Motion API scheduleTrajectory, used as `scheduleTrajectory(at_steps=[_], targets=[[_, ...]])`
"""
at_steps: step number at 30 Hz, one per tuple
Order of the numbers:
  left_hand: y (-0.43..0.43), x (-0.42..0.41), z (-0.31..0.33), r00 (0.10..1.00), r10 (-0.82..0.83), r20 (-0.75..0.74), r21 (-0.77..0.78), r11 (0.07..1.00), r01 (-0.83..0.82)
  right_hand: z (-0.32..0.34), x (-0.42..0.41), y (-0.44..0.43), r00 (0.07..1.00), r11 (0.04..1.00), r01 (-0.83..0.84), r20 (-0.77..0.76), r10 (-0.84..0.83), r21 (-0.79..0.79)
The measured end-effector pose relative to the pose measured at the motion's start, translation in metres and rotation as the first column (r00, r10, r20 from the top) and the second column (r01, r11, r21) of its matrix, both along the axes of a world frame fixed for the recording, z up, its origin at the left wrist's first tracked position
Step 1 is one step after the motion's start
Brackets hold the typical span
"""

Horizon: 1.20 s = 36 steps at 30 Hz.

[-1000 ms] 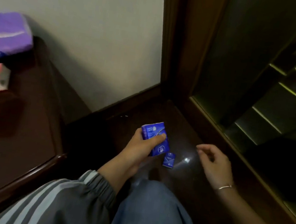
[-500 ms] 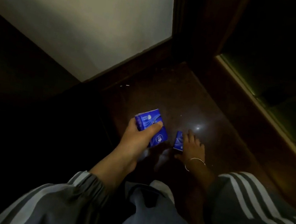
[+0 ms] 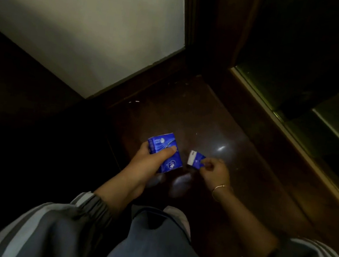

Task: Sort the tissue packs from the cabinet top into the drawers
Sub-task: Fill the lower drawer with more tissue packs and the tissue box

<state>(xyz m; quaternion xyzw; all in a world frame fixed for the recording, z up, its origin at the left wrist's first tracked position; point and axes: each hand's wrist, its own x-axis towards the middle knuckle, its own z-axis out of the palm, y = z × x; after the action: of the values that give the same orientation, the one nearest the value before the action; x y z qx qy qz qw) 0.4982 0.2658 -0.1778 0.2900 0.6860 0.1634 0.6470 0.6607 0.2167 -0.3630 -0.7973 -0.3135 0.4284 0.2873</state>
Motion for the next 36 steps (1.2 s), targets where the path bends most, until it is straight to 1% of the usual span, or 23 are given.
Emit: scheduleTrajectory(at_steps=[2, 4, 7, 9, 12, 13, 15, 16, 18, 19, 22, 23, 24, 25, 26, 28, 30, 32, 34, 35, 36], targets=[[-0.005, -0.002, 0.004, 1.0, -0.015, -0.023, 0.025, 1.0, 0.016, 0.008, 0.003, -0.011, 0.982, 0.99, -0.139, 0.124, 0.141, -0.024], [-0.009, -0.006, 0.002, 0.999, -0.021, -0.048, 0.049, 0.999, 0.024, 0.007, 0.002, -0.015, 0.933, 0.963, -0.262, 0.237, 0.27, -0.067], [-0.012, -0.011, -0.006, 0.996, -0.018, -0.082, 0.065, 0.998, 0.023, -0.006, -0.001, -0.009, 0.797, 0.887, -0.421, 0.39, 0.461, -0.19], [-0.012, -0.015, -0.015, 0.996, 0.01, -0.089, 0.061, 0.998, -0.004, -0.018, -0.004, 0.002, 0.723, 0.842, -0.481, 0.432, 0.538, -0.244], [-0.009, -0.023, -0.03, 0.995, 0.05, -0.084, 0.039, 0.998, -0.047, -0.041, -0.009, 0.026, 0.654, 0.784, -0.553, 0.434, 0.619, -0.283], [-0.008, -0.024, -0.034, 0.995, 0.054, -0.086, 0.036, 0.998, -0.051, -0.048, -0.01, 0.033, 0.618, 0.752, -0.582, 0.433, 0.656, -0.31], [-0.008, -0.027, -0.04, 0.995, 0.063, -0.079, 0.038, 0.997, -0.061, -0.063, -0.015, 0.041, 0.539, 0.673, -0.623, 0.405, 0.739, -0.399], [-0.008, -0.027, -0.042, 0.995, 0.065, -0.073, 0.039, 0.997, -0.063, -0.069, -0.018, 0.04, 0.514, 0.643, -0.628, 0.387, 0.766, -0.438], [-0.007, -0.026, -0.044, 0.996, 0.07, -0.06, 0.026, 0.997, -0.068, -0.076, -0.02, 0.03, 0.494, 0.636, -0.597, 0.4, 0.772, -0.489], [-0.006, -0.025, -0.044, 0.996, 0.071, -0.054, 0.015, 0.997, -0.07, -0.077, -0.021, 0.022, 0.514, 0.659, -0.559, 0.413, 0.752, -0.504], [-0.006, -0.024, -0.04, 0.997, 0.059, -0.054, 0.003, 0.998, -0.059, -0.074, -0.02, 0.002, 0.681, 0.77, -0.43, 0.391, 0.619, -0.471], [-0.007, -0.023, -0.038, 0.997, 0.051, -0.06, 0.008, 0.999, -0.051, -0.07, -0.02, -0.002, 0.701, 0.794, -0.424, 0.397, 0.593, -0.437], [-0.008, -0.022, -0.036, 0.997, 0.046, -0.068, 0.015, 0.999, -0.045, -0.067, -0.021, -0.003, 0.687, 0.804, -0.448, 0.424, 0.59, -0.392], [-0.009, -0.022, -0.035, 0.996, 0.042, -0.077, 0.02, 0.999, -0.041, -0.063, -0.024, -0.002, 0.651, 0.794, -0.498, 0.453, 0.608, -0.349], [-0.011, -0.022, -0.033, 0.995, 0.036, -0.089, 0.02, 0.999, -0.034, -0.061, -0.028, 0.001, 0.6, 0.762, -0.566, 0.477, 0.642, -0.314], [-0.012, -0.023, -0.033, 0.993, 0.018, -0.116, 0.012, 1.0, -0.017, -0.058, -0.04, 0.01, 0.49, 0.663, -0.694, 0.491, 0.72, -0.28], [-0.013, -0.026, -0.035, 0.991, 0.016, -0.134, 0.021, 1.0, -0.014, -0.06, -0.05, 0.02, 0.399, 0.569, -0.758, 0.463, 0.791, -0.319], [-0.014, -0.03, -0.038, 0.989, 0.016, -0.148, 0.024, 1.0, -0.012, -0.071, -0.054, 0.023, 0.333, 0.491, -0.771, 0.401, 0.853, -0.406], [-0.015, -0.033, -0.042, 0.988, 0.015, -0.152, 0.021, 1.0, -0.012, -0.084, -0.05, 0.014, 0.301, 0.427, -0.761, 0.318, 0.899, -0.488], [-0.015, -0.034, -0.044, 0.989, 0.019, -0.15, 0.02, 1.0, -0.016, -0.088, -0.046, 0.007, 0.315, 0.425, -0.756, 0.292, 0.903, -0.499], [-0.015, -0.035, -0.045, 0.989, 0.021, -0.145, 0.019, 1.0, -0.018, -0.091, -0.041, 0.0, 0.344, 0.447, -0.746, 0.289, 0.893, -0.494]])
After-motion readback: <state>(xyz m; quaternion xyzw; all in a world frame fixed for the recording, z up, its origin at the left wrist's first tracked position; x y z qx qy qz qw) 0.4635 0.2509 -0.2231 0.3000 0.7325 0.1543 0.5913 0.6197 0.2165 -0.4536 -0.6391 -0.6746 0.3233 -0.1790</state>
